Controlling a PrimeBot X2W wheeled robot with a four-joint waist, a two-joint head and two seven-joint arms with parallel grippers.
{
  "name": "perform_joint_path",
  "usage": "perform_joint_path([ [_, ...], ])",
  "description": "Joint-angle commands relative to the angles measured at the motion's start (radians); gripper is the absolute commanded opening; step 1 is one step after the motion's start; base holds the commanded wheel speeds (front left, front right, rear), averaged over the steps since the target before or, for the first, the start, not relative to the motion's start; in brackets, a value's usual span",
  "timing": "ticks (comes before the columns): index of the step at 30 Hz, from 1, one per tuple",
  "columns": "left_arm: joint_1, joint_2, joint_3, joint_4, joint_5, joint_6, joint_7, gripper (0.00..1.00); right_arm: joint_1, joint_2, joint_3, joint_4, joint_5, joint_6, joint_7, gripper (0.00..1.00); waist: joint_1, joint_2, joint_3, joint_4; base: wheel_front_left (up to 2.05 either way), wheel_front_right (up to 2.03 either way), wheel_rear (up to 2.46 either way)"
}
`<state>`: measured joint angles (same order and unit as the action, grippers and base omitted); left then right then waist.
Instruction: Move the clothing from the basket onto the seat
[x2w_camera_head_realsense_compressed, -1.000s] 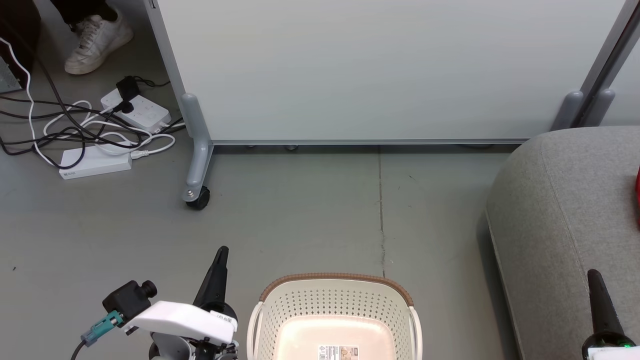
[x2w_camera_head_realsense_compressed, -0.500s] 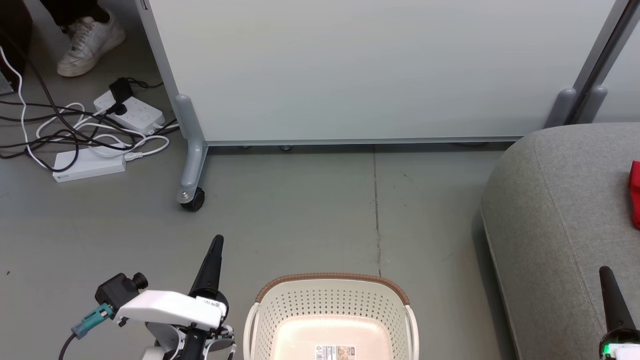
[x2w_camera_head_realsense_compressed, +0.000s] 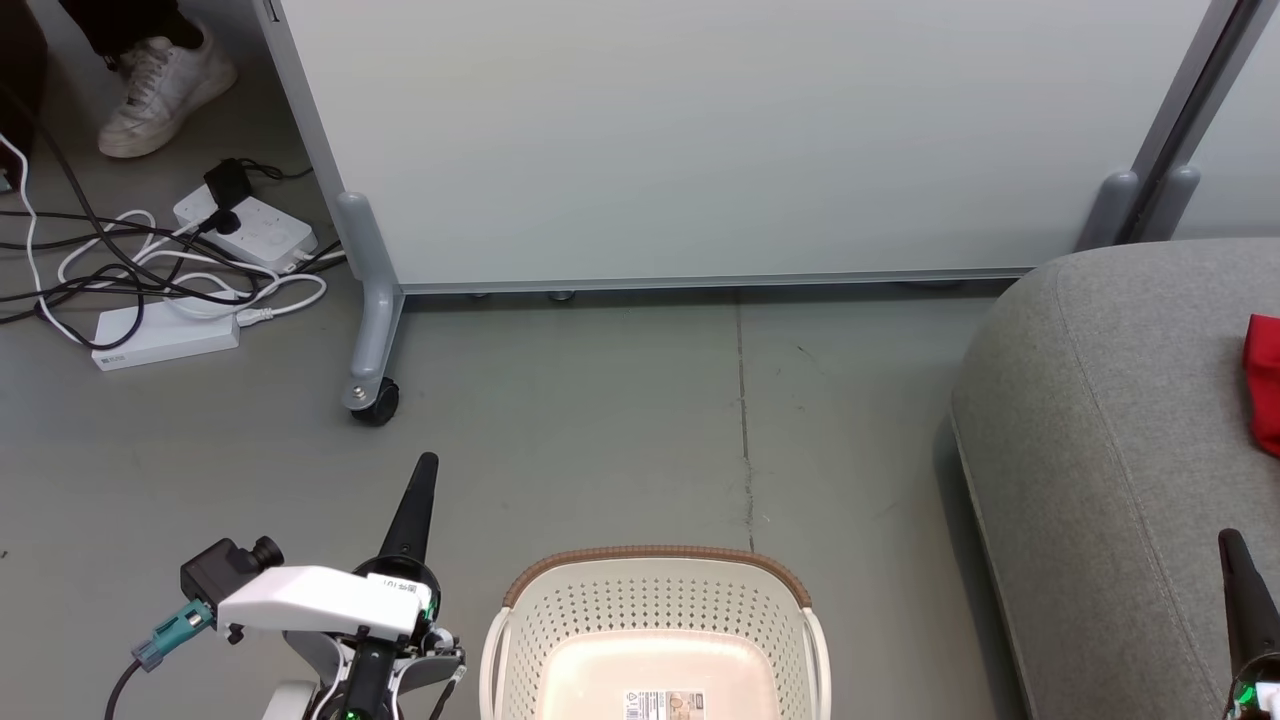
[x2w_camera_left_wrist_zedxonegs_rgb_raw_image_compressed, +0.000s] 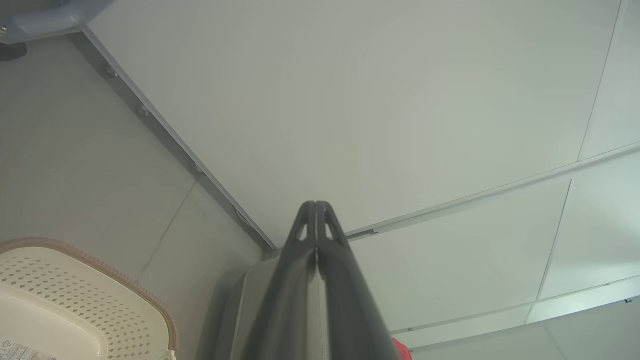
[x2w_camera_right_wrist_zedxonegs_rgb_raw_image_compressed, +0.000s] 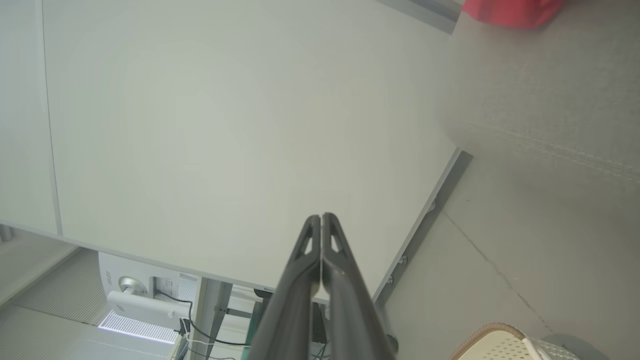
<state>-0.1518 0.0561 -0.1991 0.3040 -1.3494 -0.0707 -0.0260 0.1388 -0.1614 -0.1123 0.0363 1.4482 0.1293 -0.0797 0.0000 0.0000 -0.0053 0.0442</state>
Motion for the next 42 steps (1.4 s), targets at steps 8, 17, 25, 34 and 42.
perform_joint_path([
  [8, -0.036, 0.008, 0.018, 0.001, -0.09, -0.017, 0.021, 0.0, 0.012, -0.031, 0.003, -0.02, 0.111, 0.002, 0.003, 0.0, 0.0, 0.0, 0.001, -0.01, 0.0, 0.0, 0.0],
  [17, -0.051, 0.008, 0.027, 0.005, -0.153, -0.023, 0.035, 0.0, 0.016, -0.05, 0.007, -0.029, 0.189, 0.002, 0.0, 0.0, 0.0, 0.0, 0.002, -0.018, 0.0, 0.0, 0.0],
  [25, -0.058, 0.008, 0.037, 0.008, -0.212, -0.029, 0.049, 0.0, 0.021, -0.068, 0.011, -0.038, 0.264, 0.002, -0.004, 0.0, 0.0, 0.0, 0.003, -0.027, 0.0, 0.0, 0.0],
  [34, -0.07, 0.008, 0.046, 0.012, -0.282, -0.037, 0.064, 0.0, 0.029, -0.092, 0.019, -0.047, 0.354, 0.002, -0.01, 0.0, 0.0, 0.0, 0.004, -0.037, 0.0, 0.0, 0.0],
  [42, -0.077, 0.009, 0.052, 0.014, -0.32, -0.042, 0.074, 0.0, 0.032, -0.108, 0.027, -0.054, 0.408, 0.002, -0.015, 0.0, 0.0, 0.0, 0.005, -0.044, 0.0, 0.0, 0.0],
])
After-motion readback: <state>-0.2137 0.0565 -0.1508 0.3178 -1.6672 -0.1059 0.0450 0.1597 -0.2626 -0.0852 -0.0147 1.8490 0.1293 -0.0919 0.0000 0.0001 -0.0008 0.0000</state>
